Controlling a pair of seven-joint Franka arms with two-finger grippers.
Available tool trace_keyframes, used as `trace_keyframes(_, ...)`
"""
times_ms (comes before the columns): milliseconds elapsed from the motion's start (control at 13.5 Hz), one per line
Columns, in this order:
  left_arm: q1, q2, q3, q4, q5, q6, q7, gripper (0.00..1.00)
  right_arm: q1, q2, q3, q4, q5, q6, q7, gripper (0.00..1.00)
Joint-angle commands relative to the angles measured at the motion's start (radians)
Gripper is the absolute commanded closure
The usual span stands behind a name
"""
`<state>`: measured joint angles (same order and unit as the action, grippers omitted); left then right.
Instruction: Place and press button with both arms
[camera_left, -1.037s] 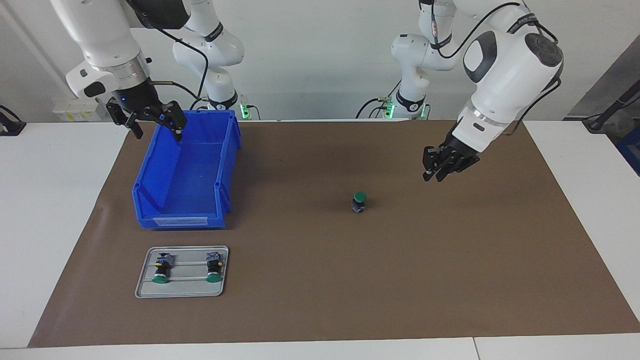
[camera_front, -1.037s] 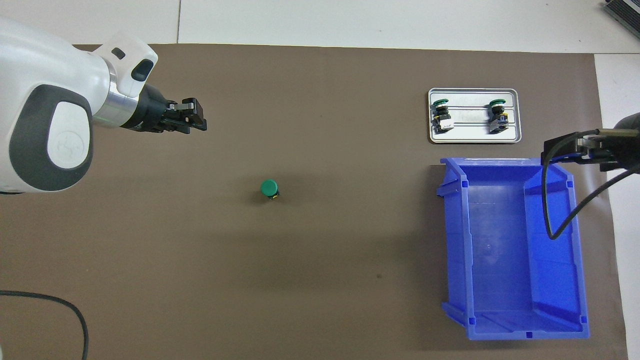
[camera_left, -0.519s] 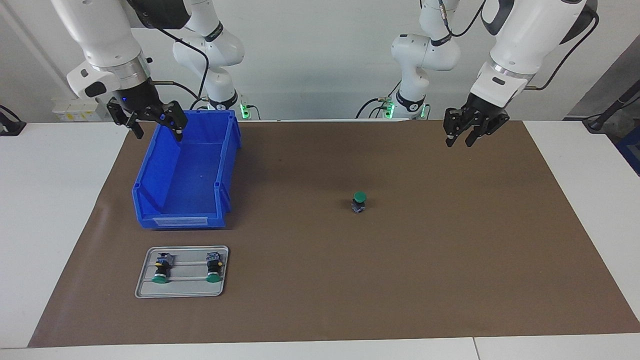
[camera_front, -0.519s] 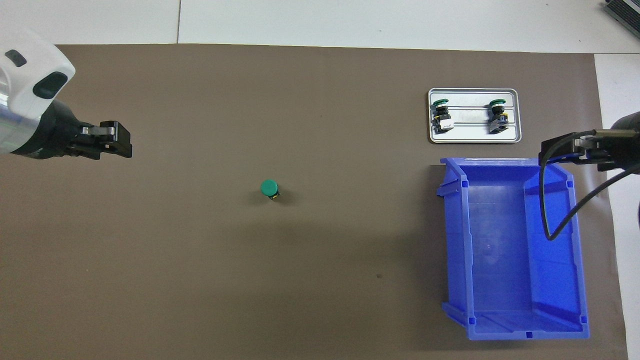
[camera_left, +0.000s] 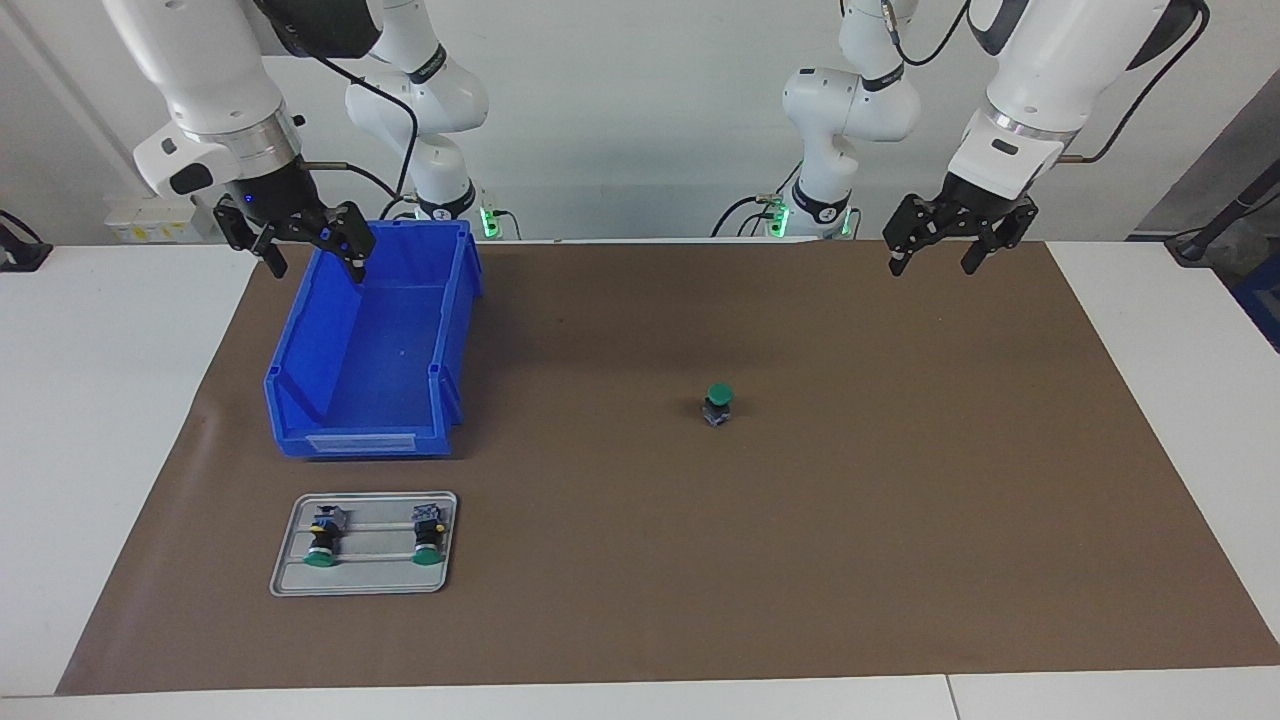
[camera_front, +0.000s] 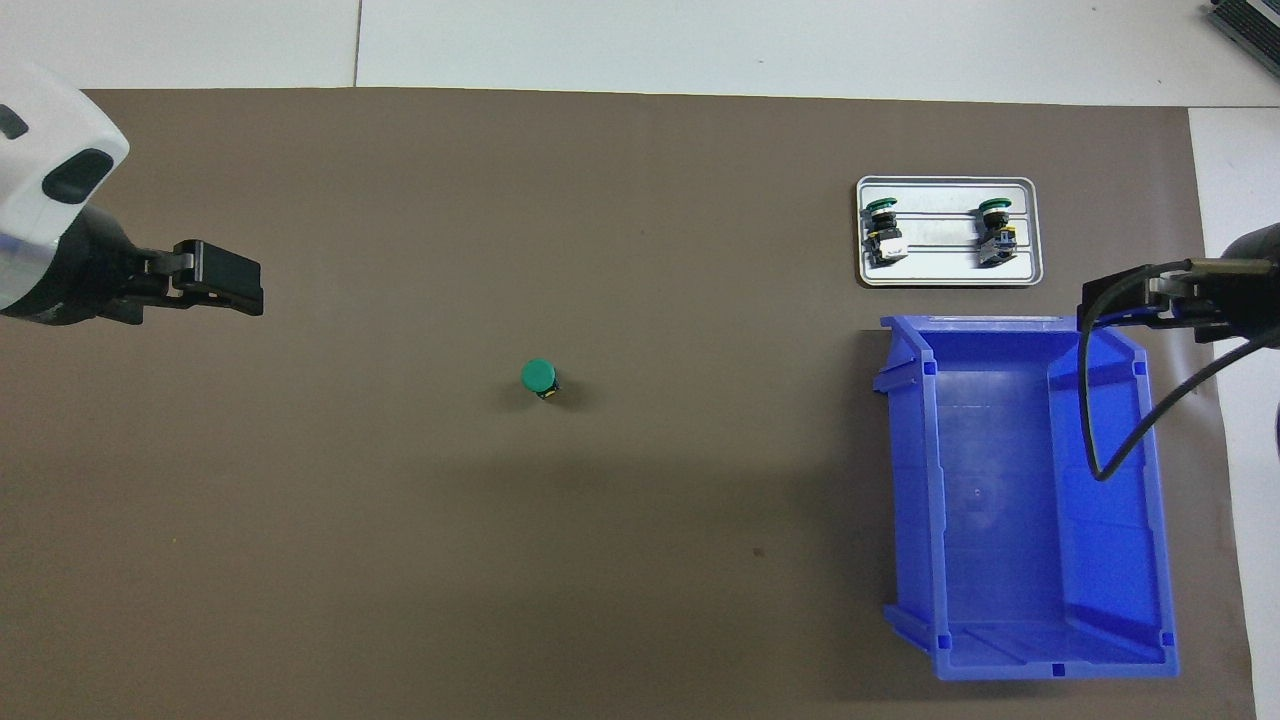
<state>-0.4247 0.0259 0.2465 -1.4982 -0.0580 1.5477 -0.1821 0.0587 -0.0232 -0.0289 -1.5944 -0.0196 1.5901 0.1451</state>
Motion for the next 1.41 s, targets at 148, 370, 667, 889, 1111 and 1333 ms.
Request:
trace_keyframes(148,0.024,-0.023,-0.003,-0.028,0.021,0.009,-0.016,0.0,-0.017,-0.003,0.006,0.008,0.02,-0.016,-0.022,0.0)
trace_keyframes(370,0.032,-0.027,-0.009,-0.037,0.021,0.037,-0.016,0.0,-0.011,-0.004,0.006,0.007,0.018,-0.019,-0.021,0.0)
trace_keyframes(667,0.355,-0.034,-0.46,-0.075,0.024,0.083,-0.195,0.09,-0.011,-0.004,0.006,0.008,0.02,-0.018,-0.021,0.0)
trace_keyframes(889,0.356,-0.104,-0.546,-0.198,0.055,0.13,-0.218,0.1,-0.011,-0.004,0.006,0.008,0.018,-0.018,-0.021,0.0)
trace_keyframes(1111,0.301,-0.144,-0.549,-0.341,0.053,0.244,-0.267,0.15,-0.011,-0.004,0.006,0.008,0.02,-0.018,-0.021,0.0)
trace_keyframes(1333,0.255,-0.071,-0.55,-0.366,0.053,0.345,-0.331,0.27,-0.011,-0.004,0.006,0.008,0.02,-0.018,-0.021,0.0)
